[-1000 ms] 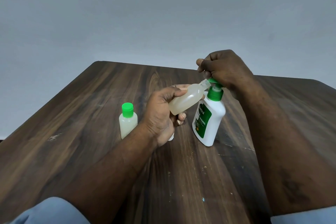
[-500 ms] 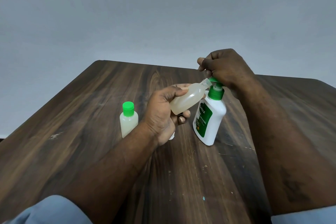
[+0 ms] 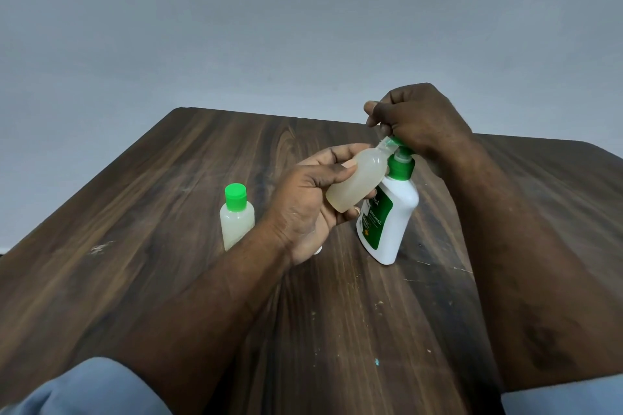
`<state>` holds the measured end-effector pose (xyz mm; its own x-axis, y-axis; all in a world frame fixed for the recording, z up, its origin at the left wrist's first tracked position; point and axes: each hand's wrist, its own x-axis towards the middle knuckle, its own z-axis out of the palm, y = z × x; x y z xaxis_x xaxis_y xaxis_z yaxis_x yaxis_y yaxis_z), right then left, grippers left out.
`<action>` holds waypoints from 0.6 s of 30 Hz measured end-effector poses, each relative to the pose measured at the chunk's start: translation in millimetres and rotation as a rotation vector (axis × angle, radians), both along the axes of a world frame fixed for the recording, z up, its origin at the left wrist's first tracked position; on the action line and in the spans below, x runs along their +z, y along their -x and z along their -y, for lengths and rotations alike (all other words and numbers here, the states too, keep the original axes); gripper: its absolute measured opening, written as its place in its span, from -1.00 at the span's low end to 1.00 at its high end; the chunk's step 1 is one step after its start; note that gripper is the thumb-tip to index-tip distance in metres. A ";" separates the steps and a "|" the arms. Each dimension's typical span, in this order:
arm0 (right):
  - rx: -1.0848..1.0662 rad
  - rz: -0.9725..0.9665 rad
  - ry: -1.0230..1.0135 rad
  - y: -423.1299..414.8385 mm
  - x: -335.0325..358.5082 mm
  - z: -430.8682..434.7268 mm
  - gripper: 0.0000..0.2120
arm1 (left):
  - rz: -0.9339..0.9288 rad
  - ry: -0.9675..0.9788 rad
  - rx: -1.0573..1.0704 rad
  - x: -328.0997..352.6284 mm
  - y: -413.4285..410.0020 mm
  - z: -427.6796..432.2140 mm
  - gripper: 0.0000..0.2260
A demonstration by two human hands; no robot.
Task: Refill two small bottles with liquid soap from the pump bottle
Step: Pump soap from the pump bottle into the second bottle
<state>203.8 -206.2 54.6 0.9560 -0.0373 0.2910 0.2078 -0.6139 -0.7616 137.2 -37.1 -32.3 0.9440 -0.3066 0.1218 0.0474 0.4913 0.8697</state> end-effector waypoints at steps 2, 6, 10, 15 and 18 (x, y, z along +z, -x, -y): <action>-0.002 0.005 0.009 0.0 -0.1 -1.0 -0.80 | 0.001 0.004 -0.004 0.6 0.0 0.1 -0.67; -0.002 -0.008 -0.002 -1.6 -1.6 -2.6 -0.78 | 0.009 0.005 -0.021 1.1 -0.8 -2.3 -0.67; 0.008 -0.018 0.005 -1.7 -2.8 -2.1 -0.78 | 0.010 0.006 -0.039 0.2 -2.4 -4.3 -0.66; 0.010 -0.009 -0.010 -1.7 -2.3 -1.6 -0.78 | -0.013 0.024 -0.056 -0.5 -3.6 -6.0 -0.63; 0.008 0.001 -0.031 -3.0 -4.3 -2.5 -0.75 | -0.021 0.024 -0.049 -1.3 -4.6 -7.1 -0.63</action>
